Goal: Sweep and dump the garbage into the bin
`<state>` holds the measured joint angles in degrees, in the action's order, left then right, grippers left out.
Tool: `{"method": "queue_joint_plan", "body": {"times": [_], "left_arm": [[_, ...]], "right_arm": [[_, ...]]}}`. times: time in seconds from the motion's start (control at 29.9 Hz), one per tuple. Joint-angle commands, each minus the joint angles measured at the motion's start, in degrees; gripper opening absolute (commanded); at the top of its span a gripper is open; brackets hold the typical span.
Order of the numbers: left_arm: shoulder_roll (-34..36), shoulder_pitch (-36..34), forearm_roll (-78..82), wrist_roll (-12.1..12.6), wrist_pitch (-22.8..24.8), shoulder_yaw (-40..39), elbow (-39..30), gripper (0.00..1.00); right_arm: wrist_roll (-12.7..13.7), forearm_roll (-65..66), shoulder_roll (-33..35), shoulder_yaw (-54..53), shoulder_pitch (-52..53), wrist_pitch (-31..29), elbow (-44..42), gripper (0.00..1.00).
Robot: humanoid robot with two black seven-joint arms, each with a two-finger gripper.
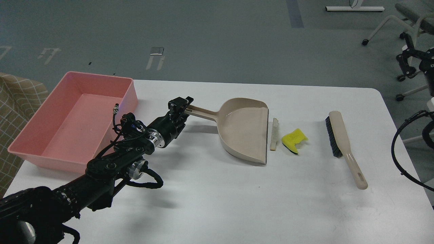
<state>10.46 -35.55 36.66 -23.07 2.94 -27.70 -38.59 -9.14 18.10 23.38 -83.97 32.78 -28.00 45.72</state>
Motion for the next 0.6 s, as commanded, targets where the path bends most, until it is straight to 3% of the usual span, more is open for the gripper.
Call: {"method": "queue_joint_plan", "body": {"times": [0.0,0.1,0.17,0.43,0.57], "left_arm": [[0.1,-0.1,0.0,0.1,0.1,0.0,0.0,0.22],[0.1,-0.1,0.1,-0.1,0.1,0.0,-0.2,0.06],[0.1,0.0,0.2,-0.2,0.3,0.1,-0.3,0.0],[0.1,-1.4,0.3,-0.4,0.6,0.0,-0.9,0.0],[1.1,-2.8,0.3,-0.4,0.6,0.0,-0.8,0.0]], "right_arm": [[0.0,0.0,0.1,-0.2,0.0,0.0,0.0,1.0],[0.0,0.0,0.1,-0.3,0.0,0.0,0.0,1.0],[0.0,0.0,0.1,-0.3,-0.1,0.0,0.0,1.0],[0.2,0.8,1.2,-0.1,-0.4,0.0,0.8,1.0],[0.3,12.3,8.2,2.4,-0.3,0.0,1.8,1.0]]}}
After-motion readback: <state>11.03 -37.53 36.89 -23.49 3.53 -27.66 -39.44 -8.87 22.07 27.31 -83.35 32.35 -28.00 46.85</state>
